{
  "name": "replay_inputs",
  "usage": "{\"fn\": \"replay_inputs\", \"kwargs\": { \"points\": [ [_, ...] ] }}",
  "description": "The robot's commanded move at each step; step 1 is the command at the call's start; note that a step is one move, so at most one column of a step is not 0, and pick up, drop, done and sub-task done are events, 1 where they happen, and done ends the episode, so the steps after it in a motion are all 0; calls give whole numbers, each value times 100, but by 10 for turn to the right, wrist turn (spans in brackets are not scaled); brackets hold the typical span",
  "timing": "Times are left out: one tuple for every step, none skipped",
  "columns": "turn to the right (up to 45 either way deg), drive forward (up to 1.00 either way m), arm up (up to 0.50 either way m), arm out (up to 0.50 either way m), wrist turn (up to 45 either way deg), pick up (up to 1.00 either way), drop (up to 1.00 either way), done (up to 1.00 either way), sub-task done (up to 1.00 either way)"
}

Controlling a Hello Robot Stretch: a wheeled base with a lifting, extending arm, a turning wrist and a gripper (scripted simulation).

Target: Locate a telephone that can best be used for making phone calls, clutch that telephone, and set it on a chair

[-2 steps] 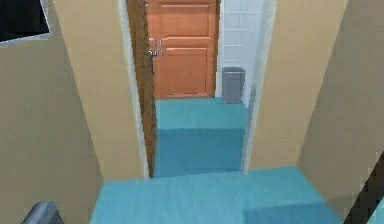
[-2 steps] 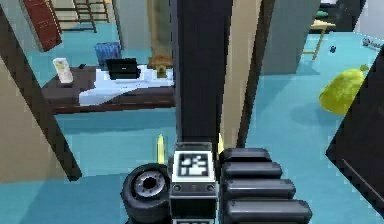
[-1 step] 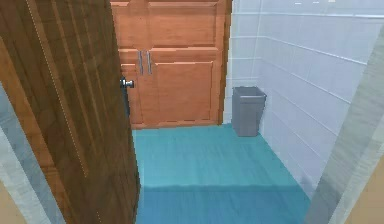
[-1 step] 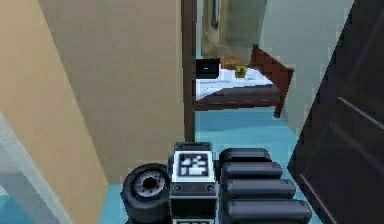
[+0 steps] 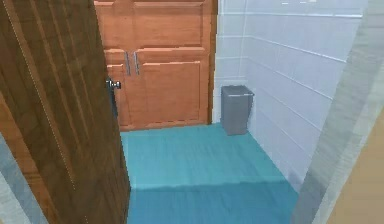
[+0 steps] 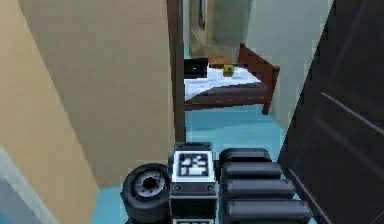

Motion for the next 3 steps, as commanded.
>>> {"fn": "replay_inputs", "kwargs": {
  "points": [
    [0,95,0,0,0,0,0,0,0],
    [-60,0,0,0,0,0,0,0,0],
    [0,75,0,0,0,0,0,0,0]
  ]
}}
